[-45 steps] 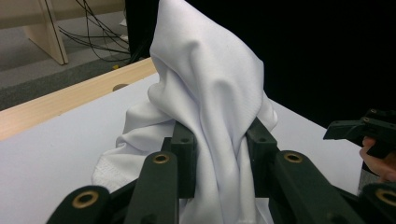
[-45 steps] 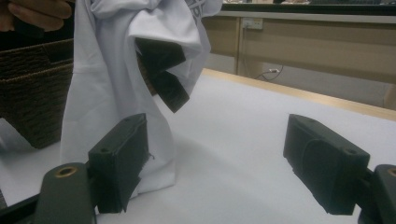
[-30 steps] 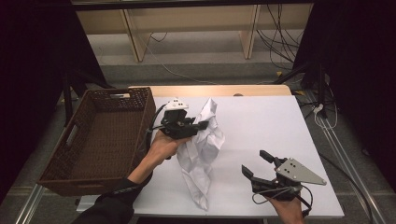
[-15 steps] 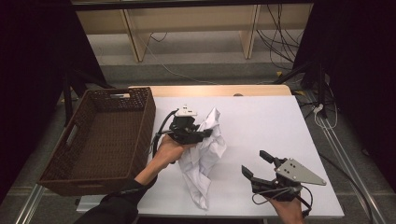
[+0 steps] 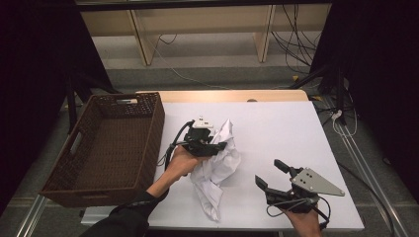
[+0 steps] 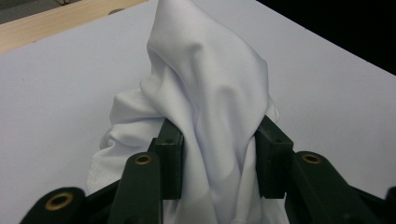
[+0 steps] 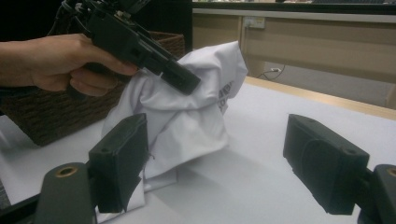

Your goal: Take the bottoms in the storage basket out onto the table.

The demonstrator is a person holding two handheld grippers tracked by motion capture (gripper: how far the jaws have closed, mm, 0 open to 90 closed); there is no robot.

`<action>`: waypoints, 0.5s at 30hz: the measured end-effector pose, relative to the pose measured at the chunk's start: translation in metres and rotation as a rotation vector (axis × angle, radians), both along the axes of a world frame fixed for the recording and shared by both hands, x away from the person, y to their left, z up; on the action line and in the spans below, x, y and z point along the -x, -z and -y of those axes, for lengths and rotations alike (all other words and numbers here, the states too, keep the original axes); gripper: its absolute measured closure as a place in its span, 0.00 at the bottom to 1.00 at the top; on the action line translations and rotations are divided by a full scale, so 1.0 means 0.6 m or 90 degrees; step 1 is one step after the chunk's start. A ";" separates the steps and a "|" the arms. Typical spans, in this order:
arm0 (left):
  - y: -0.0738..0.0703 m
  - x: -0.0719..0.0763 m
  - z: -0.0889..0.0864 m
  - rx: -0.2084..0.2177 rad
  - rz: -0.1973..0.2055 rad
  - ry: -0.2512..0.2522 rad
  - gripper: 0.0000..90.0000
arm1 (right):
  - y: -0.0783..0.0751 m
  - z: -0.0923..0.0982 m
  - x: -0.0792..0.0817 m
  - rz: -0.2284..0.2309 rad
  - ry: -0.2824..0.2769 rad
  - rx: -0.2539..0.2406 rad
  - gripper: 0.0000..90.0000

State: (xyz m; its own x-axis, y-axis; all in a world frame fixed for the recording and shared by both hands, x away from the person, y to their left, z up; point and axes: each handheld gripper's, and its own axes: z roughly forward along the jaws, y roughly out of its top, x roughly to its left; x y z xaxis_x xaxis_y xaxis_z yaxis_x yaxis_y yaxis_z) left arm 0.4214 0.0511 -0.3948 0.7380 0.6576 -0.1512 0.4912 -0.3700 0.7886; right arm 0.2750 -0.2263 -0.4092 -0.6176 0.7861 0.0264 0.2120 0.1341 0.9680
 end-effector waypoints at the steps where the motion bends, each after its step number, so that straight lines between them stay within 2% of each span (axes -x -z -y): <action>1: 0.001 0.000 0.001 -0.003 0.002 0.001 0.65 | 0.000 0.000 0.000 0.000 0.000 0.000 0.26; 4: 0.004 0.001 0.003 -0.015 0.002 0.006 0.64 | 0.001 -0.001 0.000 -0.001 -0.002 0.001 0.26; 15: 0.012 -0.002 0.001 -0.023 -0.007 0.007 0.64 | 0.001 -0.002 0.000 -0.002 -0.005 0.000 0.26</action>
